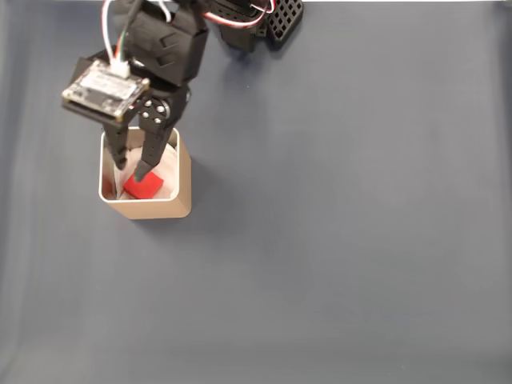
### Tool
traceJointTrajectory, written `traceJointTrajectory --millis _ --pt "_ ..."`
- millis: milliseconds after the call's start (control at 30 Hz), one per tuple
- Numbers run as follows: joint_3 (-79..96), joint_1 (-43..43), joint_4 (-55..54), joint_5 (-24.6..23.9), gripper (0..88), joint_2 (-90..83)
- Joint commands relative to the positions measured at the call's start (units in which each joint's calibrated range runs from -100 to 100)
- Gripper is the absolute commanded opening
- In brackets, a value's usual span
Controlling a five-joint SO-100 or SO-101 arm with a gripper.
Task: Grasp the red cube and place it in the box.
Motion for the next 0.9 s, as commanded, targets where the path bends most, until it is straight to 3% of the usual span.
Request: traceJointTrajectory --millis 0,533,867 --pt "0.67 -2.71 -0.71 -0.44 0.2 -4.53" --pt "17.99 -16.48 3.88 -0.49 0.2 -26.34" --pt "33.12 -20.10 3.23 1.32 0.2 -38.11"
